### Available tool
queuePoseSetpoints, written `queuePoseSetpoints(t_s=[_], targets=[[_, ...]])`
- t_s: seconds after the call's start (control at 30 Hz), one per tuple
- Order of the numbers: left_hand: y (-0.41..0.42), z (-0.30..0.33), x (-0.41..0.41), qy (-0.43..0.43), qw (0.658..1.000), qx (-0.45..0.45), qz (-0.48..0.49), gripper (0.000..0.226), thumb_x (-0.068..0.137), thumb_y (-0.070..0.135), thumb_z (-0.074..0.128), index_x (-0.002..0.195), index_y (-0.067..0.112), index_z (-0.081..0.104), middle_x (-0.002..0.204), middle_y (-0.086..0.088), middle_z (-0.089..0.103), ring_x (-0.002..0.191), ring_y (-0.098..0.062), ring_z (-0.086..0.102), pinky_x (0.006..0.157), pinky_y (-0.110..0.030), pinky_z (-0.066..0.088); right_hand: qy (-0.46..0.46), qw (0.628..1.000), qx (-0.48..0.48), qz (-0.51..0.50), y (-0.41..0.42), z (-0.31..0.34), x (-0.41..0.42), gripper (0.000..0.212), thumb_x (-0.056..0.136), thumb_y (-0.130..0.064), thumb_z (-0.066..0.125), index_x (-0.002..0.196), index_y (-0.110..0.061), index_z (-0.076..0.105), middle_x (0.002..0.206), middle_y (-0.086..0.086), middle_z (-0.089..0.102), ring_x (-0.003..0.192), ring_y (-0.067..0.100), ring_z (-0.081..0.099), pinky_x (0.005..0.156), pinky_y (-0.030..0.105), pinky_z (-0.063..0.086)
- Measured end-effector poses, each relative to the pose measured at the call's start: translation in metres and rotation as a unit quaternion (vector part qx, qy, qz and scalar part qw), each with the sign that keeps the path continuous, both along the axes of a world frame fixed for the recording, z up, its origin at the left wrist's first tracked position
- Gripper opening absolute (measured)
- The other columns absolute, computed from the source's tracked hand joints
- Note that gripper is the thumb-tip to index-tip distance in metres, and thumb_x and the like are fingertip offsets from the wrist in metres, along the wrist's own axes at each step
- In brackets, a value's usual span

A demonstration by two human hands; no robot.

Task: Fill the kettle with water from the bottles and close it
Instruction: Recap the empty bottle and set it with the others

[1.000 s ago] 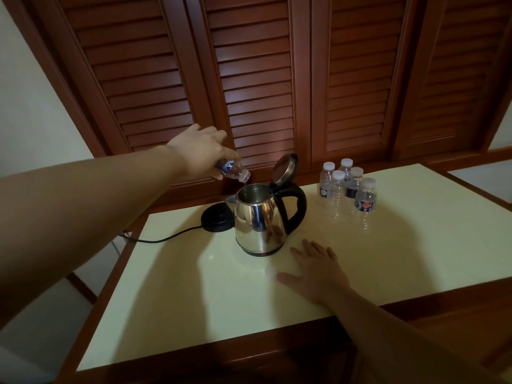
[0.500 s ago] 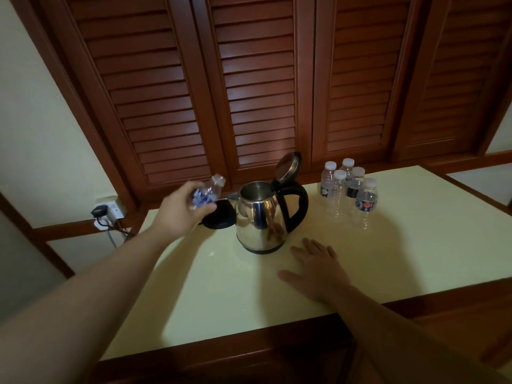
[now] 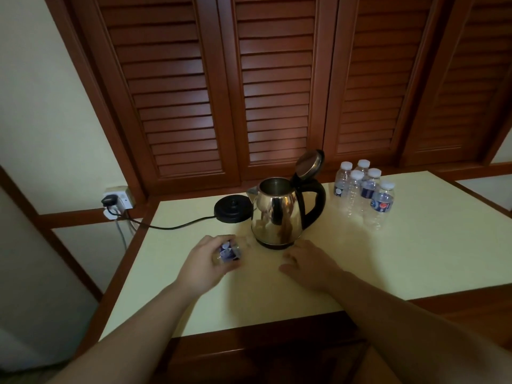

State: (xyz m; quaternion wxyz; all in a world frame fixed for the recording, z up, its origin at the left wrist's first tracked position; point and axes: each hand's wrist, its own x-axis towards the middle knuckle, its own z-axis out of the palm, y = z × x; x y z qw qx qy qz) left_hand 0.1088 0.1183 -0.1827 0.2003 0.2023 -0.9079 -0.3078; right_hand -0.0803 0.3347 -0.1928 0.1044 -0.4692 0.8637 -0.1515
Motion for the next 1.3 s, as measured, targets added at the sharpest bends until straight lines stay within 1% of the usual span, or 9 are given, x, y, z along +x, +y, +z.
queuePoseSetpoints(t_s=[0.13, 0.23, 0.5, 0.7, 0.77, 0.9, 1.03, 1.17, 1.3], targets=[[0.005, 0.002, -0.008, 0.010, 1.000, -0.006, -0.020, 0.063, 0.077, 0.041, 0.089, 0.134, 0.041, 0.062, 0.112, 0.016, 0.060, 0.102, 0.001, 0.060, 0.088, -0.013, 0.046, -0.094, 0.976, -0.191, -0.038, -0.005, 0.016, 0.008, 0.016, 0.098, -0.039, 0.065, 0.108, -0.026, 0.067, 0.099, -0.012, 0.058, 0.088, 0.004, 0.056, 0.072, 0.016, 0.039], [0.010, 0.002, -0.016, 0.009, 0.999, -0.006, -0.040, 0.062, 0.077, 0.042, 0.088, 0.133, 0.040, 0.062, 0.113, 0.014, 0.061, 0.100, -0.001, 0.061, 0.082, -0.012, 0.047, -0.143, 0.956, -0.249, -0.053, -0.006, 0.033, 0.012, 0.020, 0.097, -0.036, 0.069, 0.114, -0.025, 0.069, 0.098, -0.016, 0.062, 0.087, -0.004, 0.059, 0.068, 0.007, 0.042], [0.026, 0.008, -0.034, -0.014, 0.994, -0.007, -0.109, 0.058, 0.081, 0.043, 0.085, 0.129, 0.052, 0.054, 0.110, 0.020, 0.056, 0.099, 0.001, 0.059, 0.083, -0.011, 0.045, -0.178, 0.948, -0.261, -0.038, 0.009, 0.039, 0.006, 0.028, 0.092, -0.037, 0.076, 0.117, -0.025, 0.075, 0.102, -0.017, 0.070, 0.091, -0.009, 0.063, 0.075, 0.007, 0.045], [0.036, 0.015, -0.048, -0.041, 0.987, -0.004, -0.156, 0.057, 0.082, 0.045, 0.084, 0.130, 0.054, 0.056, 0.112, 0.019, 0.058, 0.101, 0.003, 0.058, 0.081, -0.011, 0.044, -0.212, 0.945, -0.250, 0.000, 0.033, 0.047, -0.011, 0.031, 0.083, -0.019, 0.085, 0.114, -0.020, 0.079, 0.105, -0.007, 0.076, 0.097, 0.006, 0.071, 0.088, 0.025, 0.058], [0.042, 0.017, -0.054, -0.045, 0.985, 0.008, -0.166, 0.057, 0.081, 0.043, 0.085, 0.132, 0.050, 0.059, 0.114, 0.020, 0.059, 0.103, 0.004, 0.058, 0.080, -0.008, 0.044, -0.233, 0.936, -0.263, 0.004, 0.041, 0.050, -0.016, 0.028, 0.083, -0.012, 0.085, 0.110, -0.015, 0.080, 0.101, -0.003, 0.078, 0.095, 0.009, 0.073, 0.085, 0.025, 0.059], [0.059, 0.019, -0.067, -0.032, 0.984, -0.007, -0.174, 0.057, 0.081, 0.039, 0.087, 0.132, 0.043, 0.063, 0.115, 0.024, 0.058, 0.102, 0.011, 0.057, 0.079, -0.003, 0.042, -0.201, 0.953, -0.227, -0.014, 0.054, 0.048, -0.023, 0.016, 0.095, -0.031, 0.074, 0.097, -0.015, 0.077, 0.085, 0.002, 0.076, 0.076, 0.012, 0.073, 0.072, 0.025, 0.060], [0.080, 0.013, -0.081, -0.023, 0.987, -0.016, -0.161, 0.061, 0.080, 0.042, 0.087, 0.136, 0.040, 0.061, 0.126, 0.015, 0.061, 0.108, 0.000, 0.059, 0.084, -0.006, 0.044, -0.205, 0.956, -0.207, -0.045, 0.068, 0.046, -0.028, 0.022, 0.100, -0.032, 0.066, 0.098, -0.011, 0.068, 0.084, 0.006, 0.071, 0.067, 0.009, 0.070, 0.060, 0.020, 0.057], [0.101, 0.017, -0.096, -0.007, 0.984, -0.041, -0.174, 0.061, 0.080, 0.038, 0.087, 0.136, 0.034, 0.063, 0.122, 0.016, 0.060, 0.111, -0.005, 0.059, 0.093, -0.020, 0.051, -0.294, 0.924, -0.223, -0.103, 0.088, 0.050, -0.045, 0.026, 0.094, -0.033, 0.075, 0.093, -0.007, 0.075, 0.083, 0.012, 0.076, 0.077, 0.027, 0.075, 0.068, 0.033, 0.063], [0.117, 0.021, -0.114, -0.029, 0.982, -0.052, -0.180, 0.062, 0.080, 0.042, 0.086, 0.137, 0.034, 0.061, 0.114, 0.014, 0.058, 0.103, -0.001, 0.057, 0.087, -0.014, 0.046, -0.260, 0.930, -0.251, -0.065, 0.114, 0.049, -0.067, 0.018, 0.083, -0.020, 0.086, 0.096, -0.009, 0.080, 0.088, 0.007, 0.078, 0.083, 0.020, 0.076, 0.080, 0.032, 0.063]])
